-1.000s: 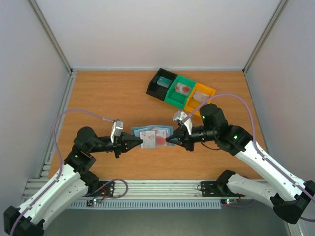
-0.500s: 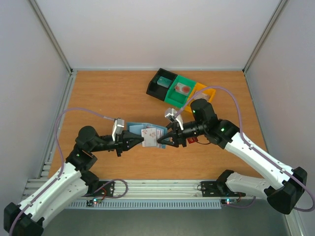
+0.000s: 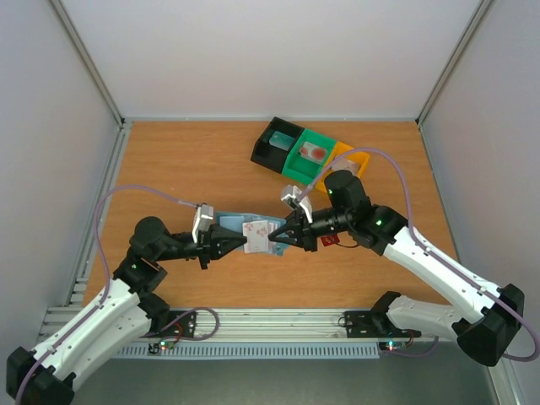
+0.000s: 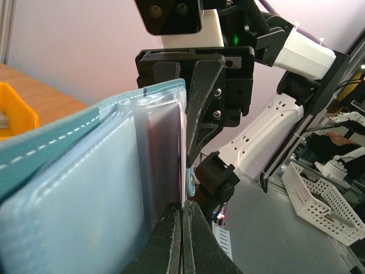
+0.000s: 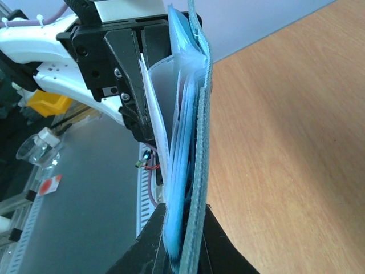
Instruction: Take the credit cards out of the card holder
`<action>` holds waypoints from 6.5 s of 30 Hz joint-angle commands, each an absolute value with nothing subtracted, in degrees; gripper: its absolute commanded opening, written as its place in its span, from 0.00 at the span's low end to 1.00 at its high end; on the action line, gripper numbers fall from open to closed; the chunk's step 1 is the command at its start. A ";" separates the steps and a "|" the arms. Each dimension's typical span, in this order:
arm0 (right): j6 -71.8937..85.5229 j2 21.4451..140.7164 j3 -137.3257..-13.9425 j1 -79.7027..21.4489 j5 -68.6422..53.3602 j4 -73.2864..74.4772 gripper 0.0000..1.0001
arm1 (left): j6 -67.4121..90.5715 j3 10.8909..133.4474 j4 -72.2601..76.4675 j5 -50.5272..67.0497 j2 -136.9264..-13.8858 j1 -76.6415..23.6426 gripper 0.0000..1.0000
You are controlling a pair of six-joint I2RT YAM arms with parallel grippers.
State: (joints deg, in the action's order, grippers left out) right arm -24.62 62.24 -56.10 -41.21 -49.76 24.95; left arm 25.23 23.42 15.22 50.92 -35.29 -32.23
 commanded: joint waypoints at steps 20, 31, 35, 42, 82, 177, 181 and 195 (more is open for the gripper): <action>-17.28 61.09 -49.84 -31.98 -44.03 32.83 0.01 | 23.51 25.01 11.20 44.37 -31.81 -27.78 0.00; -1.05 87.84 -47.27 -35.73 -47.84 18.86 0.01 | 26.56 23.14 15.55 46.15 -31.24 -27.33 0.00; 2.48 95.20 -47.71 -35.27 -52.18 17.95 0.02 | 27.64 22.65 15.99 46.11 -31.20 -27.33 0.00; -4.50 89.09 -50.97 -32.18 -36.81 34.06 0.43 | 29.32 22.38 16.21 45.99 -30.99 -27.33 0.00; -128.05 66.83 -47.88 -50.71 -10.34 -37.57 0.77 | 54.20 42.70 12.81 40.70 -44.24 -25.14 0.00; -62.23 146.73 -137.60 -16.26 47.41 75.56 0.11 | 23.12 16.74 -6.48 20.92 -11.89 -22.76 0.99; -61.71 146.94 -137.73 -16.26 46.96 76.18 0.14 | 23.12 16.62 -6.34 20.94 -11.84 -22.76 0.99; -55.97 145.93 -137.98 -16.55 40.05 80.91 0.23 | 23.44 16.44 -5.80 21.70 -12.36 -22.76 0.99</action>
State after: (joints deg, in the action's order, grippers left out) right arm -59.44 146.54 -136.03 -16.56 43.66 77.49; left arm 23.53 17.41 -9.19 21.19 -12.62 -23.09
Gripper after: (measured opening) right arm 0.202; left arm 0.994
